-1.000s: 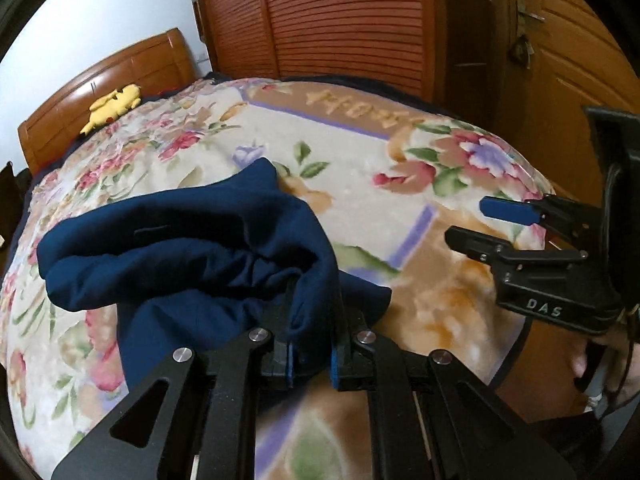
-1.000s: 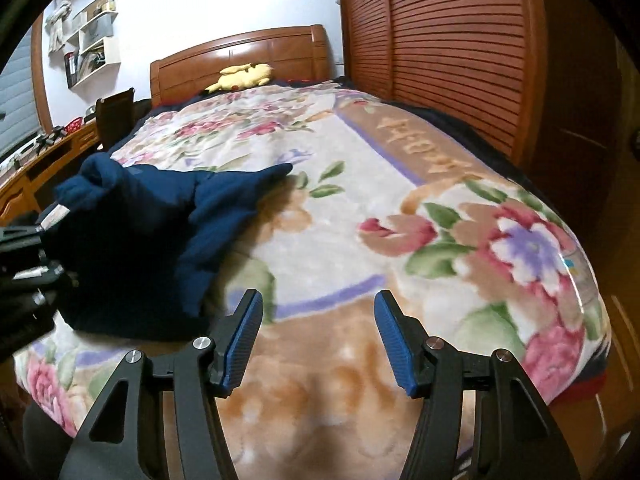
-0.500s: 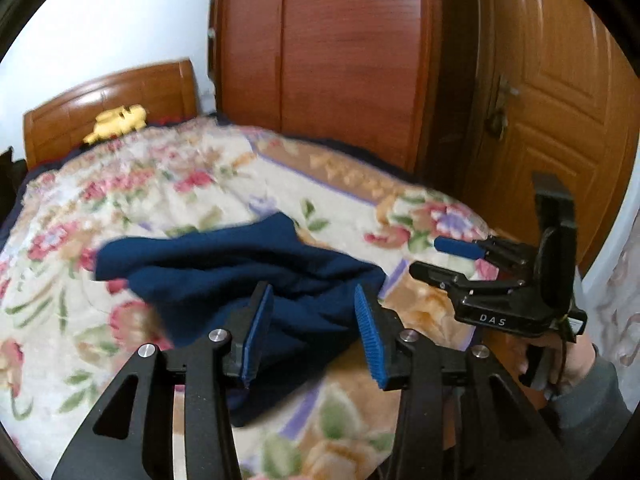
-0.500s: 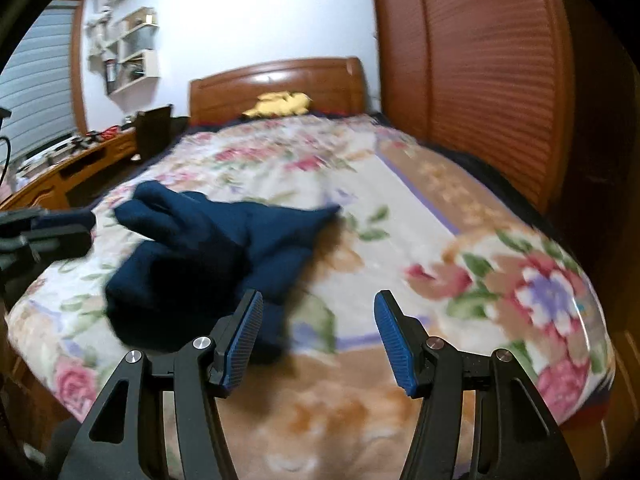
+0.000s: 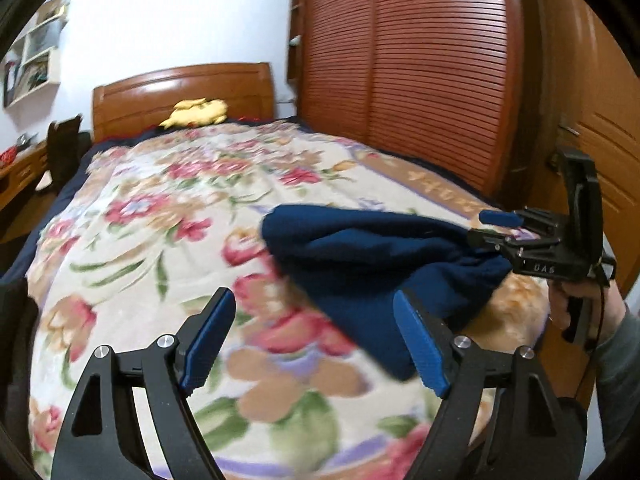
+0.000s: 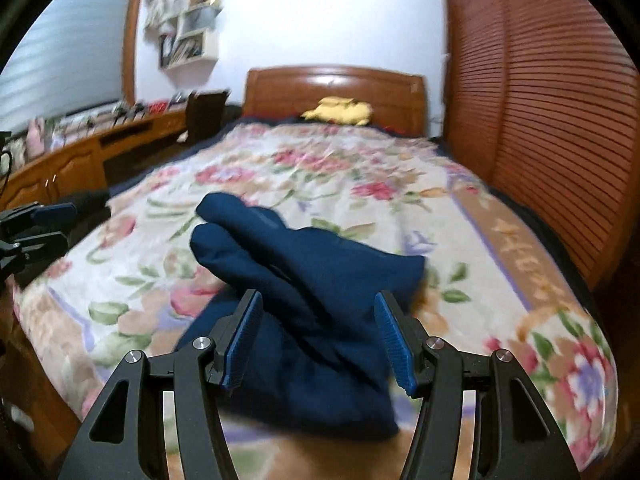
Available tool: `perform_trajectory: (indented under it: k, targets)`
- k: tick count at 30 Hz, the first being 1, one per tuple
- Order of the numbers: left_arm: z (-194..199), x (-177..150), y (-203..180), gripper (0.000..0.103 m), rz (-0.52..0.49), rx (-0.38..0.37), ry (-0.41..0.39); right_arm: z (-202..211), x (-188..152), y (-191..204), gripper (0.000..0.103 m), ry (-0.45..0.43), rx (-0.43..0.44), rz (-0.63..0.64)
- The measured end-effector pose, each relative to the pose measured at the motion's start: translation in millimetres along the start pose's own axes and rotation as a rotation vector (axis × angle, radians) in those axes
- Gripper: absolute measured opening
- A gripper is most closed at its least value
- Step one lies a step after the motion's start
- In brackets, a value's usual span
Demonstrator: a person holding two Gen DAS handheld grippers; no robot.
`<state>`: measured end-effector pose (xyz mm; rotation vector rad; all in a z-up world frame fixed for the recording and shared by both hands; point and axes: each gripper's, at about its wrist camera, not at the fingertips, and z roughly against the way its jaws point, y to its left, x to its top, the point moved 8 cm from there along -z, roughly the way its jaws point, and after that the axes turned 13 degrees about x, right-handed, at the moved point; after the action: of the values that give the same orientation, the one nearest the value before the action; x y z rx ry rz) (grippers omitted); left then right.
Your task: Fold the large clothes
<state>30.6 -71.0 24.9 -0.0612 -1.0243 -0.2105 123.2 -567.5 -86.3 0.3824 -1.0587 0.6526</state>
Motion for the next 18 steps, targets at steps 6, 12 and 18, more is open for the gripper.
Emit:
perform_trajectory:
  k: [6,12,18]
  targets:
    - [-25.7,-20.6,46.4,0.082,0.011,0.044,0.028,-61.3,42.6,38.6,0.078,0.071,0.033,0.134]
    - [-44.9,-36.0,71.3,0.082,0.017,0.044,0.045,-94.7,44.8,67.6,0.082,0.124,0.104,0.239]
    - [-58.7,-36.2,67.9,0.082,-0.009,0.025,0.041,-130.0,56.2,42.5,0.031,0.261,-0.006,0.314]
